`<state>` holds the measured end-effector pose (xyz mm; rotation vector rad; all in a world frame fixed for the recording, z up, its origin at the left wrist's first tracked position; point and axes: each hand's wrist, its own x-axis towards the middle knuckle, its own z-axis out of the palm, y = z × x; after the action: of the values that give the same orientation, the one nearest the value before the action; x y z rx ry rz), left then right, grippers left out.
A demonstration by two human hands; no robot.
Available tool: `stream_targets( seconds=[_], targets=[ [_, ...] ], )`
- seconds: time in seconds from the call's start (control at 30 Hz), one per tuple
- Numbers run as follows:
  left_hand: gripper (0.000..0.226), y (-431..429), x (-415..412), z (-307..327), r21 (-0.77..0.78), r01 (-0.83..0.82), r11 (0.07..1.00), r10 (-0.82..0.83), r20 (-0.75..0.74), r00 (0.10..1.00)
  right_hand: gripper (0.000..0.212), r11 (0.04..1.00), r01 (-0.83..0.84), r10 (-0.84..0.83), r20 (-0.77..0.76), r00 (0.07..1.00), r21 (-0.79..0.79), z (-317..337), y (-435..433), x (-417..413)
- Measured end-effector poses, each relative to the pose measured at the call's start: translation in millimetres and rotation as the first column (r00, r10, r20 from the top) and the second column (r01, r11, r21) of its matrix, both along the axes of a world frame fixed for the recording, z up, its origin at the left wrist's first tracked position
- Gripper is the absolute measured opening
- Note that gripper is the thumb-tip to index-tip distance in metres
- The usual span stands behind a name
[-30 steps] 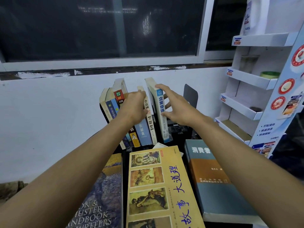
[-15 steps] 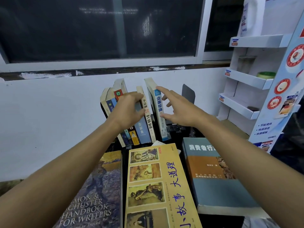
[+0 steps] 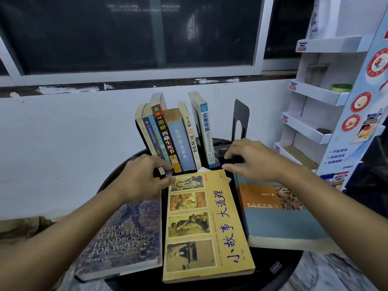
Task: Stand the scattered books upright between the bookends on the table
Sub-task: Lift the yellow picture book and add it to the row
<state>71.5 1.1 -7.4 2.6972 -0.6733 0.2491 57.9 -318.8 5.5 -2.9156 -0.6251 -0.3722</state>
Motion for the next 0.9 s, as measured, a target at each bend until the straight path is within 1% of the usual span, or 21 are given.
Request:
stream_targets(
  seconds=[0.1, 0.23, 0.37, 0.43, 0.53, 0.6, 0.7, 0.77, 0.8, 0.9],
  targets=[
    [0.04, 5, -6, -11, 0.056, -0.043, 0.998, 0.044, -0.022, 0.999, 0.042, 0.999, 0.04, -0.039, -0.057, 0.998, 0.007, -18, -5, -9],
    [0.045, 3, -13, -21, 0.087, -0.077, 0.993, 0.082, -0.064, 0.995, 0.043, 0.998, 0.057, -0.053, -0.082, 0.995, 0.041, -34, -6, -16],
    [0.048, -4, -18, -24, -0.039, -0.055, 0.998, 0.047, -0.178, 0.983, 0.047, 0.994, 0.041, -0.028, -0.124, 0.992, 0.104, -44, 0, -20],
    [0.049, -7, -20, -26, -0.06, -0.049, 0.997, 0.037, -0.184, 0.982, 0.049, 0.988, 0.041, -0.021, -0.138, 0.99, 0.146, -47, 3, -20],
    [0.046, -10, -20, -28, -0.112, -0.064, 0.992, 0.038, -0.224, 0.974, 0.041, 0.993, 0.028, -0.011, -0.142, 0.99, 0.117, -51, 7, -20],
    [0.041, -12, -15, -29, -0.114, -0.075, 0.991, 0.045, -0.246, 0.968, 0.039, 0.996, 0.031, -0.017, -0.151, 0.988, 0.087, -54, 9, -19],
    [0.032, -14, -4, -30, -0.08, -0.095, 0.992, 0.067, -0.297, 0.952, 0.04, 0.996, 0.08, -0.073, -0.13, 0.989, 0.048, -56, 11, -16],
    [0.027, -18, 2, -29, -0.021, -0.118, 0.993, 0.105, -0.324, 0.94, 0.042, 0.991, 0.126, -0.117, -0.137, 0.984, 0.053, -56, 11, -14],
    [0.027, -21, 4, -27, 0.026, -0.127, 0.992, 0.128, -0.329, 0.936, 0.043, 0.99, 0.135, -0.126, -0.146, 0.981, 0.05, -56, 12, -14],
    [0.039, -31, 10, -22, 0.144, -0.141, 0.979, 0.183, -0.335, 0.924, 0.045, 0.991, 0.133, -0.129, -0.195, 0.972, 0.007, -56, 14, -13]
  ],
)
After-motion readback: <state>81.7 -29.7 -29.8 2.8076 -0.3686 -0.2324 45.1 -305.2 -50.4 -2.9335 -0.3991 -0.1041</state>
